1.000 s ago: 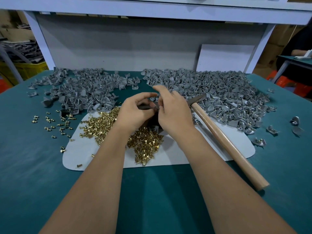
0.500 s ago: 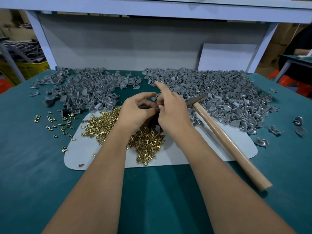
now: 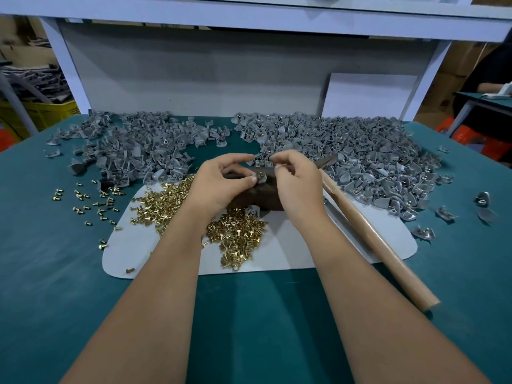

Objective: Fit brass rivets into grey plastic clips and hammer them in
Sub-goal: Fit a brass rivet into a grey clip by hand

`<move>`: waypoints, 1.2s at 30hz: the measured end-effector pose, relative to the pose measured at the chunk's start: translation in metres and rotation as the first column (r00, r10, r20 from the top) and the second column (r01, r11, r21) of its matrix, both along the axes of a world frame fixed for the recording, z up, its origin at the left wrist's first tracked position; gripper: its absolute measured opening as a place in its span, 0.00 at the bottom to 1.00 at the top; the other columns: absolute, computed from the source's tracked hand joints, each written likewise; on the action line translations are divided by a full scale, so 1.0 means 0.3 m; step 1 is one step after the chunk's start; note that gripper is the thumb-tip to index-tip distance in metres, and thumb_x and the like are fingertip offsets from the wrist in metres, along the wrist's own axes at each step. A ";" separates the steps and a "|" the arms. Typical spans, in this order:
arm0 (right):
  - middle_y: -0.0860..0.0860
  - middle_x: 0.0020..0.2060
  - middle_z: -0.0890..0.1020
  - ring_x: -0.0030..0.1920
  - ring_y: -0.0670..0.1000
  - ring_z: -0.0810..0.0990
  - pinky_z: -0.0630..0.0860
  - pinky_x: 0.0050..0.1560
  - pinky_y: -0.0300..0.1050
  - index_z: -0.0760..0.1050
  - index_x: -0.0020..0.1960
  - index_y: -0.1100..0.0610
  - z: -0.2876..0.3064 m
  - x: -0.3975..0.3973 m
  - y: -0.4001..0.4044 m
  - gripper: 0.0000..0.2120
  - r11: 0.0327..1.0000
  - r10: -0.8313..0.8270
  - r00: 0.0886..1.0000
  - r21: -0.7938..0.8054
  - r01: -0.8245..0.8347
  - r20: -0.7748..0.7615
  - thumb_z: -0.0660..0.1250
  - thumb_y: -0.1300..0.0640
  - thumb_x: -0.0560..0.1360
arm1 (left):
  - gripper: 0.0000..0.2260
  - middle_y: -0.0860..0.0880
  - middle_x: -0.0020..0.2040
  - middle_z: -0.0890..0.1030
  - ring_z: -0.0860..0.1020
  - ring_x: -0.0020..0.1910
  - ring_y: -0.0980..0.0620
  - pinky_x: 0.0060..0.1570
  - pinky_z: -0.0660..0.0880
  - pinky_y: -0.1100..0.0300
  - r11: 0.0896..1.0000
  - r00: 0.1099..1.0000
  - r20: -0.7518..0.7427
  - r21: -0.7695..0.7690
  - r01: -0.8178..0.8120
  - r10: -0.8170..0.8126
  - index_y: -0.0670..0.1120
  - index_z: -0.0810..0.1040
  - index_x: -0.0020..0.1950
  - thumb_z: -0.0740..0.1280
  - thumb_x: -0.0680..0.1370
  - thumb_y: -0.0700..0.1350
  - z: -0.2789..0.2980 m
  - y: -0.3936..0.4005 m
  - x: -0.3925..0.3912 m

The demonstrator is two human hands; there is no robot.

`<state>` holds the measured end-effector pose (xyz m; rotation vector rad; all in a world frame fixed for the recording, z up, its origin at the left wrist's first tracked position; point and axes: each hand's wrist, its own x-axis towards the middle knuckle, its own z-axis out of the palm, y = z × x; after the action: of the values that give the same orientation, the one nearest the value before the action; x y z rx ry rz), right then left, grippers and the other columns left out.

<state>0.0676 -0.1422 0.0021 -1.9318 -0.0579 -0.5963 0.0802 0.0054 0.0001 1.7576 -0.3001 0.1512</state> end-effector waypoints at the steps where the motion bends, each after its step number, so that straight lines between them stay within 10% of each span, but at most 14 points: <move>1: 0.45 0.47 0.79 0.48 0.43 0.75 0.70 0.50 0.39 0.78 0.46 0.49 0.000 0.001 -0.002 0.10 0.999 0.012 1.000 -0.042 -0.012 -0.010 0.62 0.63 0.75 | 0.17 0.51 0.44 0.86 0.82 0.47 0.59 0.53 0.77 0.63 1.000 1.000 0.002 0.003 -0.002 0.002 0.54 0.80 0.57 0.75 0.72 0.38 -0.001 0.001 0.002; 15: 0.45 0.43 0.80 0.51 0.51 0.75 0.72 0.56 0.56 0.76 0.39 0.46 0.007 -0.005 0.015 0.07 0.961 0.008 1.000 -0.277 -0.005 0.012 0.69 0.56 0.73 | 0.16 0.52 0.41 0.86 0.83 0.46 0.58 0.49 0.77 0.68 0.999 0.999 0.033 -0.017 0.030 -0.030 0.53 0.80 0.55 0.74 0.72 0.36 -0.008 0.005 0.009; 36: 0.42 0.39 0.73 0.55 0.52 0.71 0.66 0.55 0.51 0.73 0.38 0.46 0.009 -0.005 0.052 0.09 0.939 -0.141 0.989 -0.323 0.116 -0.055 0.67 0.55 0.76 | 0.06 0.44 0.44 0.84 0.81 0.44 0.55 0.52 0.78 0.59 0.999 0.999 0.032 0.025 -0.023 0.022 0.44 0.83 0.46 0.75 0.72 0.36 -0.006 -0.002 -0.003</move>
<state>0.0661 -0.1265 0.0047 -2.2857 0.0230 -0.6273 0.0792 0.0048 -0.0018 1.7857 -0.3068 0.1921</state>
